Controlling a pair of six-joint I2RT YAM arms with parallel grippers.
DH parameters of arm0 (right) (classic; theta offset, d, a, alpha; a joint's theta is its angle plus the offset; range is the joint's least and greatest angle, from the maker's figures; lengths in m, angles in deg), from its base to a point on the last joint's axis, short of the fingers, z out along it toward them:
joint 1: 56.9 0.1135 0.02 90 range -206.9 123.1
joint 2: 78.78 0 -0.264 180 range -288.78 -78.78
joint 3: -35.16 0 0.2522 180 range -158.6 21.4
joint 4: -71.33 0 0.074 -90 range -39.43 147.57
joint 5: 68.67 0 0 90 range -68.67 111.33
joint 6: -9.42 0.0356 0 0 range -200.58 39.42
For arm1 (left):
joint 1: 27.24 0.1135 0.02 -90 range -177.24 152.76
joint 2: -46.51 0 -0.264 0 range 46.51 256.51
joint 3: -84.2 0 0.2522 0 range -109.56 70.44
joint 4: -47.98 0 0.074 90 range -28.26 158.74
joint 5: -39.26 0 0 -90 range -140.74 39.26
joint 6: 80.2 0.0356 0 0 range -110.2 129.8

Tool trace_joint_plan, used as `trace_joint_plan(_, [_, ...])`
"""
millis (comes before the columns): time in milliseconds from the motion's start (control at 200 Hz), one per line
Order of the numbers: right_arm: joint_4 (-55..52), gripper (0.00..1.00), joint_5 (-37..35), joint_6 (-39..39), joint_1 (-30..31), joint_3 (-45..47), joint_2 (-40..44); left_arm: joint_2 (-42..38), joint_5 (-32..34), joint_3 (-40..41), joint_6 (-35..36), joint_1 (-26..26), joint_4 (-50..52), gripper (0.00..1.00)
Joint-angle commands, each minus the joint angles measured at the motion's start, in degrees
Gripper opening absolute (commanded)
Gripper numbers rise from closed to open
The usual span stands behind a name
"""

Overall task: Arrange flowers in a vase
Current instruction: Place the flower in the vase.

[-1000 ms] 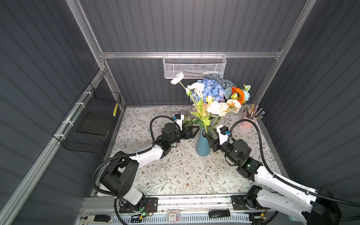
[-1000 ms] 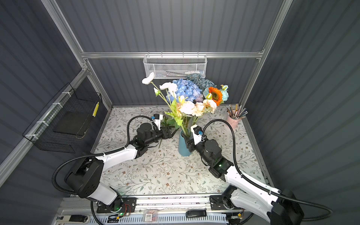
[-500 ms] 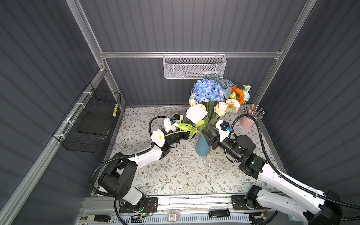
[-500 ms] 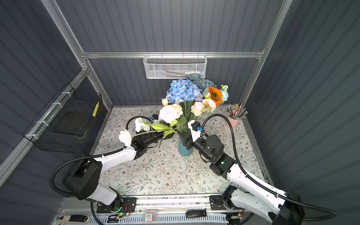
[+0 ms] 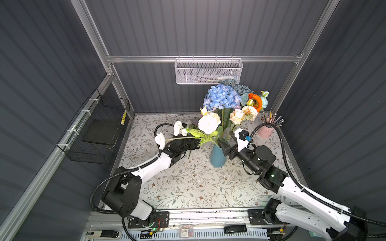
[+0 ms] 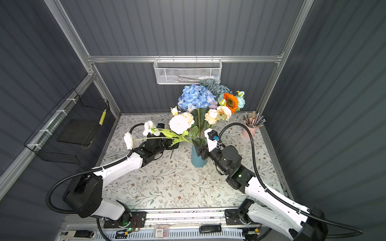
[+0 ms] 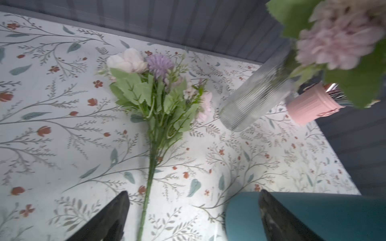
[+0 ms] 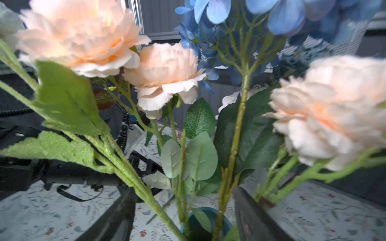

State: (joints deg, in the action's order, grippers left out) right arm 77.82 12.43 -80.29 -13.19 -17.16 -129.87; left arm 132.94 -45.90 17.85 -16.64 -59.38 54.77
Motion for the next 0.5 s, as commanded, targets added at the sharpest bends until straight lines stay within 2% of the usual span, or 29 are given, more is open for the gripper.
trace_joint_plan(0, [1.3,0.99,-6.7,-2.0,0.1,1.7,1.2,3.3,0.4,0.1,3.1,1.4,3.8,0.90])
trace_joint_plan(150, [3.2,0.99,-11.1,-1.4,-0.6,3.7,2.3,7.9,-1.3,-1.0,5.1,1.6,4.4,0.81])
trace_joint_plan(495, [2.8,0.99,-14.0,-0.3,-2.5,5.6,3.3,17.3,-1.3,-6.0,8.1,1.6,8.1,0.60])
